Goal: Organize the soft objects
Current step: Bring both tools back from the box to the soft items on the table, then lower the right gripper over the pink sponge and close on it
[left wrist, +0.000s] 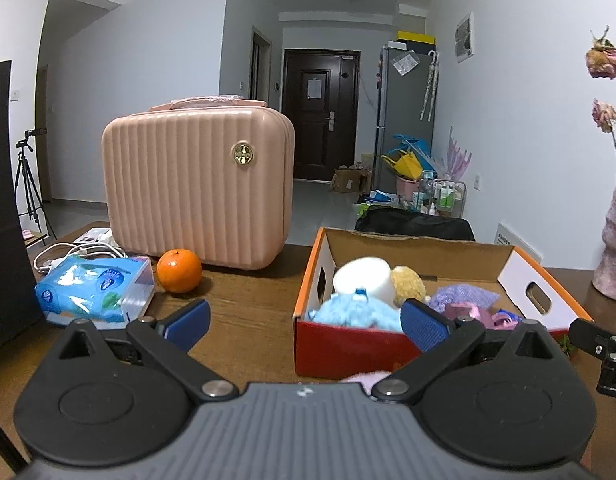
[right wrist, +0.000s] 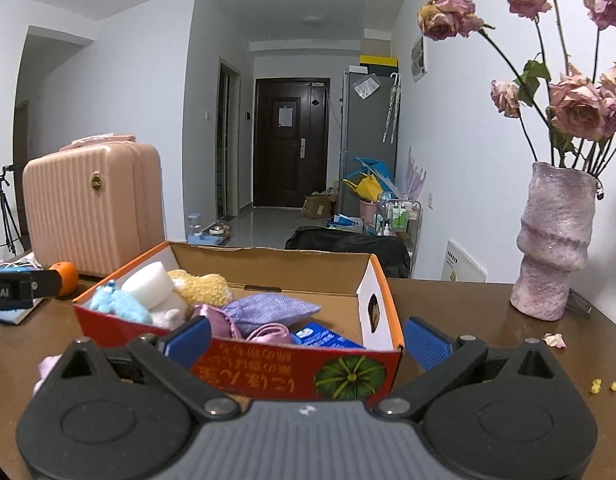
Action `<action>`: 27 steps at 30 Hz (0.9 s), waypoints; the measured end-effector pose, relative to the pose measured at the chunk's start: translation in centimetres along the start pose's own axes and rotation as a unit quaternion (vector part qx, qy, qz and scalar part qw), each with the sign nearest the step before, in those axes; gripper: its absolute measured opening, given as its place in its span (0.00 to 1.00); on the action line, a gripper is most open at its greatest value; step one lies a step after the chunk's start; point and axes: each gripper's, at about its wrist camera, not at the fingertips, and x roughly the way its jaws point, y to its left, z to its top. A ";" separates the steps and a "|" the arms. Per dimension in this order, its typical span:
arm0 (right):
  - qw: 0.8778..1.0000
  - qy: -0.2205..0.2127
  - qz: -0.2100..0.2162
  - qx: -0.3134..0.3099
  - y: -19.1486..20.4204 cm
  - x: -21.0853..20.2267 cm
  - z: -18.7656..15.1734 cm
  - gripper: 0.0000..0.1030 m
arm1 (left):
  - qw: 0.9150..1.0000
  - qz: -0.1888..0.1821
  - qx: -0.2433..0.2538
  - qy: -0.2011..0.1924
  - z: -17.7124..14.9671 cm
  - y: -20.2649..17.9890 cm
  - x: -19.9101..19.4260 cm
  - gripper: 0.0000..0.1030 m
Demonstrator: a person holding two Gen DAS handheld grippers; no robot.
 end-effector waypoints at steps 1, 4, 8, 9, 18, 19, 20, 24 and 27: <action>1.000 -0.002 0.000 0.001 0.1 -0.5 -0.2 1.00 | 1.000 -0.001 0.002 0.000 -0.2 0.1 -0.3 1.00; 1.000 -0.006 0.004 -0.001 0.3 -1.8 -0.7 1.00 | 1.000 -0.004 0.005 0.001 -0.7 0.3 -1.4 1.00; 1.000 -0.008 0.005 -0.003 0.7 -3.3 -1.4 1.00 | 1.000 -0.009 0.008 0.003 -1.3 0.7 -2.7 1.00; 1.000 -0.007 0.006 -0.004 0.8 -3.6 -1.5 1.00 | 1.000 -0.011 0.009 0.003 -1.5 0.8 -3.0 1.00; 1.000 -0.013 0.016 -0.016 1.7 -7.0 -2.8 1.00 | 1.000 -0.025 0.015 0.004 -2.8 1.5 -6.0 1.00; 1.000 -0.014 0.016 -0.017 1.8 -7.3 -2.9 1.00 | 1.000 -0.026 0.015 0.005 -2.9 1.6 -6.2 1.00; 1.000 -0.014 0.017 -0.017 1.9 -7.6 -3.1 1.00 | 0.999 -0.028 0.016 0.005 -3.1 1.7 -6.6 1.00; 1.000 -0.011 0.017 -0.017 2.0 -8.8 -3.6 1.00 | 0.999 -0.034 0.021 0.007 -3.7 2.0 -7.6 1.00; 1.000 -0.009 0.019 -0.016 2.0 -9.6 -4.1 1.00 | 0.999 -0.040 0.022 0.010 -4.1 2.3 -8.2 1.00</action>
